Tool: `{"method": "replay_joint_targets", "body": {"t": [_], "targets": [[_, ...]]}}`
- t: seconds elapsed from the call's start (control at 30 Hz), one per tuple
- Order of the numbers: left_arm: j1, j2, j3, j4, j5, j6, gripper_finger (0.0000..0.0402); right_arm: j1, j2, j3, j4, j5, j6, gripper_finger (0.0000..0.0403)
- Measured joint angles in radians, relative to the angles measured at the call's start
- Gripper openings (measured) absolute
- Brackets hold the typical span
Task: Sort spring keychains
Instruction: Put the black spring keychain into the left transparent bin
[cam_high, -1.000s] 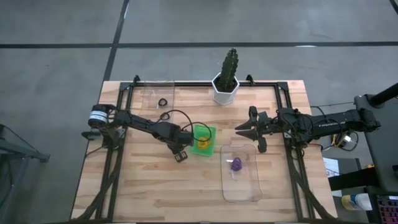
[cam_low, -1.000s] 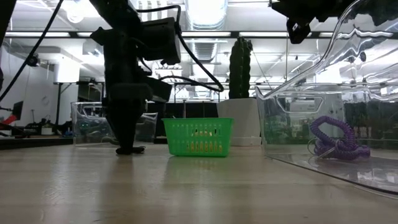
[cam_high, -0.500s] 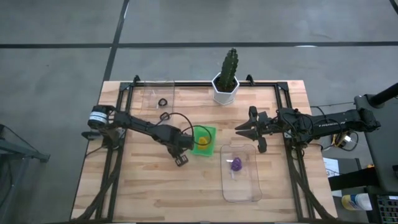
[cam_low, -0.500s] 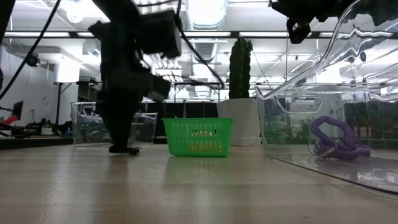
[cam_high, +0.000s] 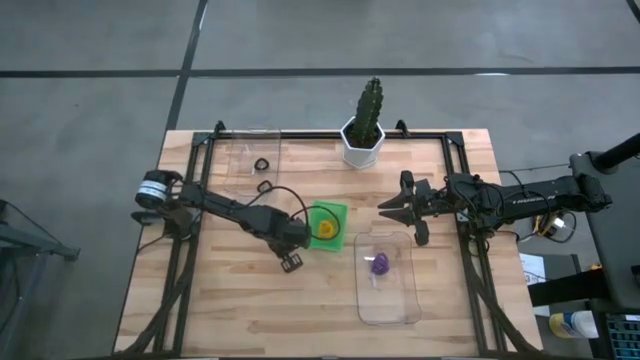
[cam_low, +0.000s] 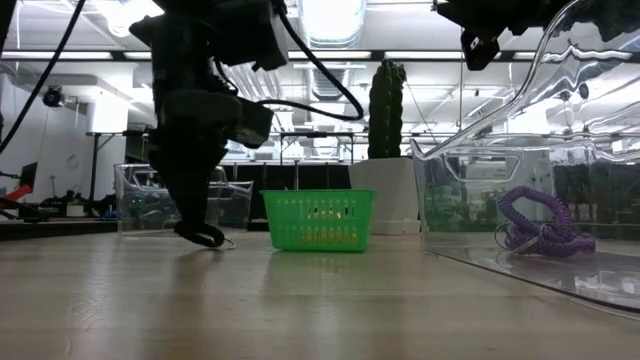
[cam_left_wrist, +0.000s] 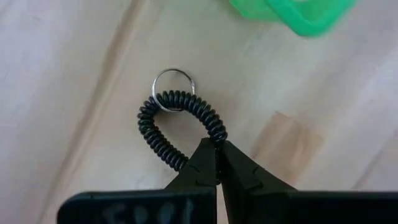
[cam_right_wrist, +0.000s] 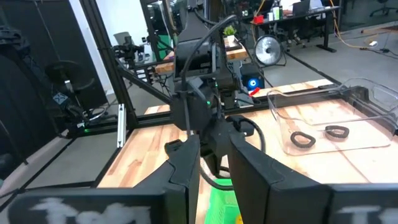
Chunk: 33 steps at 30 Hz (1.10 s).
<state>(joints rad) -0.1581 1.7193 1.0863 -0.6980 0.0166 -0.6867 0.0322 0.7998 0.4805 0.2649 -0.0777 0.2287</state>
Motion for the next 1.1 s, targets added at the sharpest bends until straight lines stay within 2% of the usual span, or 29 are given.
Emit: {"method": "replay_joint_targets", "body": {"t": [0.33, 0.67, 0.77, 0.9, 1.1], "targets": [[-0.027, -0.087, 0.001, 0.000, 0.088, -0.007, 0.0000, 0.000, 0.000, 0.000, 0.000, 0.000, 0.000, 0.0071], [-0.026, -0.354, 0.001, 0.032, 0.126, -0.013, 0.0000, 0.000, 0.000, 0.000, 0.001, -0.001, 0.000, 0.0084], [-0.026, -0.446, 0.001, 0.112, 0.126, -0.012, 0.0000, 0.000, 0.000, 0.000, 0.001, -0.001, 0.000, 0.0084], [-0.027, -0.547, 0.000, 0.297, 0.103, 0.025, 0.0000, 0.000, 0.000, 0.000, 0.001, -0.001, 0.000, 0.0078], [-0.027, -0.617, -0.008, 0.512, 0.096, 0.112, 0.0000, 0.000, 0.000, 0.000, 0.001, -0.001, 0.000, 0.0069]]}}
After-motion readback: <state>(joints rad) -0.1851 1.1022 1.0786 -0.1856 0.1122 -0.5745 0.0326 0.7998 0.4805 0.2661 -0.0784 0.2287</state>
